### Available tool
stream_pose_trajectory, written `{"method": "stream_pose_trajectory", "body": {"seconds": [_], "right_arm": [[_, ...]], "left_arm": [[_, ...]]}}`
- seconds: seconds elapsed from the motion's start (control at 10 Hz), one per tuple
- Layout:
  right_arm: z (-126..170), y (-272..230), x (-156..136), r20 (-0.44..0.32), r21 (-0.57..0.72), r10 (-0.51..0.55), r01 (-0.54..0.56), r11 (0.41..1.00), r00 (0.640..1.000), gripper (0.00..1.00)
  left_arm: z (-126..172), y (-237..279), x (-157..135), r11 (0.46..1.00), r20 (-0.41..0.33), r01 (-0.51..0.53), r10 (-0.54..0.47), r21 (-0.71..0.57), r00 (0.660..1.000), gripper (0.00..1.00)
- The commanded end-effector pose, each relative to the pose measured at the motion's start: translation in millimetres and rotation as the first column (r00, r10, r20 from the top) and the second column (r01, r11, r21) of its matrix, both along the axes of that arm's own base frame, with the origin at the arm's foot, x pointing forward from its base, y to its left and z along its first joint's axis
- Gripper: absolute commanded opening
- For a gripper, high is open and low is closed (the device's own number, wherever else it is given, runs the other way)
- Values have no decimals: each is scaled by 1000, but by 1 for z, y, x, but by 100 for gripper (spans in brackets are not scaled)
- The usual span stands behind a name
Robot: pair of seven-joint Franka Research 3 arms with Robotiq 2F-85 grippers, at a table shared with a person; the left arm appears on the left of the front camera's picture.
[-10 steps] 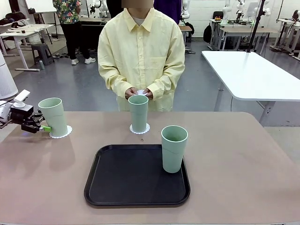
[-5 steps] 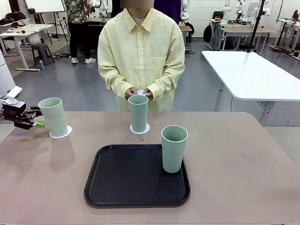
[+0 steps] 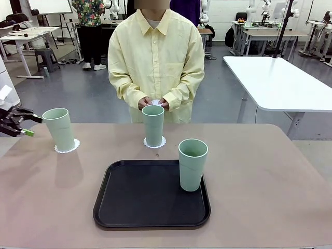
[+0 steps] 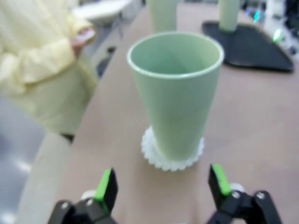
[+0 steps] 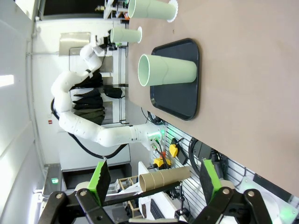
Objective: Place coasters on the table and set cups on them.
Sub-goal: Take one Reusable plastic cup from the Flat Tray and place it on a coaster set by the human.
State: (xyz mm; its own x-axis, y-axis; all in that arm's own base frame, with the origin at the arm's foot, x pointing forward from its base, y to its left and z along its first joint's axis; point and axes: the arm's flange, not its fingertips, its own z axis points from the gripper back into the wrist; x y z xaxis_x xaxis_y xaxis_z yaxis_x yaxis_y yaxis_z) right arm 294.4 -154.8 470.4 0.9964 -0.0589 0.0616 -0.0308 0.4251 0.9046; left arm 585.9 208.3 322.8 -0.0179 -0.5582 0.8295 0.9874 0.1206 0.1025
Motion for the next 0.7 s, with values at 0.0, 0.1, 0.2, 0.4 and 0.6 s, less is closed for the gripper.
{"method": "stream_pose_trajectory", "body": {"seconds": [0.0,0.1,0.2,0.4,0.6], "right_arm": [[1,0,0,8,10,3,-4,1000,1000,100],[1,0,0,8,10,3,-4,1000,1000,100],[1,0,0,8,10,3,-4,1000,1000,100],[1,0,0,8,10,3,-4,1000,1000,100],[1,0,0,8,10,3,-4,1000,1000,100]], "left_arm": [[49,-34,-51,970,-4,-128,131,208,991,100],[72,-37,-70,927,7,-204,213,314,977,100],[88,-41,-84,873,15,-292,311,390,950,100],[108,-48,-104,860,-22,-267,306,435,952,100],[124,-63,-122,841,-55,-237,300,486,952,100]]}}
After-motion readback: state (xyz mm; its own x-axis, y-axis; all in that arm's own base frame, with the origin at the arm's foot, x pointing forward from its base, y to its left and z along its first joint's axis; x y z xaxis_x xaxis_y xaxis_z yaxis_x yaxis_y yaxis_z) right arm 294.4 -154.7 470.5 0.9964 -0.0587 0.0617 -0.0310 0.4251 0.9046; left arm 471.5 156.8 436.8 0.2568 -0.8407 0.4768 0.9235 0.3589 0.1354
